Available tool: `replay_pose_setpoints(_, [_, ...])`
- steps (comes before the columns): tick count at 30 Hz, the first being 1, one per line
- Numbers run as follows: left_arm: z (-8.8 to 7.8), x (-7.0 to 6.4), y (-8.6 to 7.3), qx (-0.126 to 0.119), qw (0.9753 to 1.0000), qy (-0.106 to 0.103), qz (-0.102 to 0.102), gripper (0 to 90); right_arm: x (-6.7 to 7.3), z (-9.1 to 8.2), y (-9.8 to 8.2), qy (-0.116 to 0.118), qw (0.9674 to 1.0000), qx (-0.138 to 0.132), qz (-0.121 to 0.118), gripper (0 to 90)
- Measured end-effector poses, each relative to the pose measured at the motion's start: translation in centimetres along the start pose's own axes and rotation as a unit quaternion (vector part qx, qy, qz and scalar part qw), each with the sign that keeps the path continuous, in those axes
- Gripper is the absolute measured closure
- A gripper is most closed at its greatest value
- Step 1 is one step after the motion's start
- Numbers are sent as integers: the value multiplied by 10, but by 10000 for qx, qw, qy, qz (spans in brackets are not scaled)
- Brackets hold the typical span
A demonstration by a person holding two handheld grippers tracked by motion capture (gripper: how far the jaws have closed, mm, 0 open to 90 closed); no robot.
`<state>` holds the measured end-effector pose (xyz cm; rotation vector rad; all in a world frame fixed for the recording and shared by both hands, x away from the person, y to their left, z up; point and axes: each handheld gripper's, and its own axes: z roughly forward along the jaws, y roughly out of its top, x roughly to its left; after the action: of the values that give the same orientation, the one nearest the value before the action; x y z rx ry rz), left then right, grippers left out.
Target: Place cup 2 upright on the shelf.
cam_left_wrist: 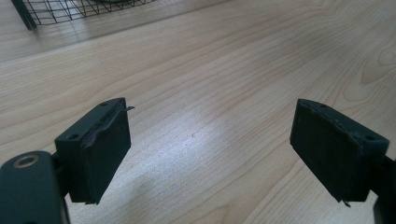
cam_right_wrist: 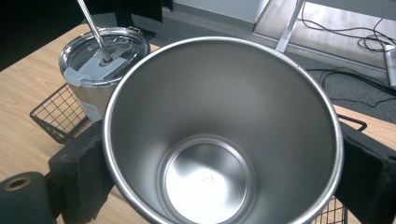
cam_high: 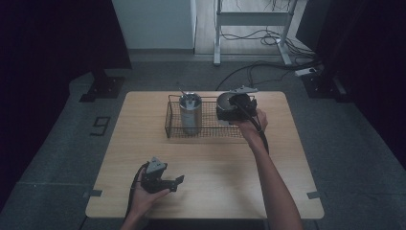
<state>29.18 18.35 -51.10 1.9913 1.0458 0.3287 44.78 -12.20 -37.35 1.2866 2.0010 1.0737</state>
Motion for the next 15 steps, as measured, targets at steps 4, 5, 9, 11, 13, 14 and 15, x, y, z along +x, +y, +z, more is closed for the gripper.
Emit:
replay_pose_setpoints(4, [-2, 0, 1, -71, 10000, -15, -49, 129, -3, 3, 1, -14, 10000, 1, 14, 69])
replay_pose_setpoints(5, [-2, 0, 1, -71, 10000, -17, -53, 129, -3, 4, 1, -14, 10000, 4, 15, 69])
replay_pose_setpoints(9, [-1, 1, 0, -35, 10000, -16, -60, 129, -6, 8, 2, -23, 10000, 12, 6, 69])
replay_pose_setpoints(11, [0, 1, 0, -5, 10000, -20, -55, 129, -7, 10, 3, -17, 10000, 25, 6, 69])
replay_pose_setpoints(13, [2, 1, -1, 21, 10000, -21, -41, 128, -7, 11, 5, -20, 10000, 37, 2, 69])
replay_pose_setpoints(14, [2, 1, -1, 36, 10000, -26, -40, 128, -8, 12, 5, -21, 10000, 36, -2, 69])
replay_pose_setpoints(15, [2, 1, -1, 42, 10000, -32, -38, 127, -8, 13, 6, -18, 10000, 43, 5, 69])
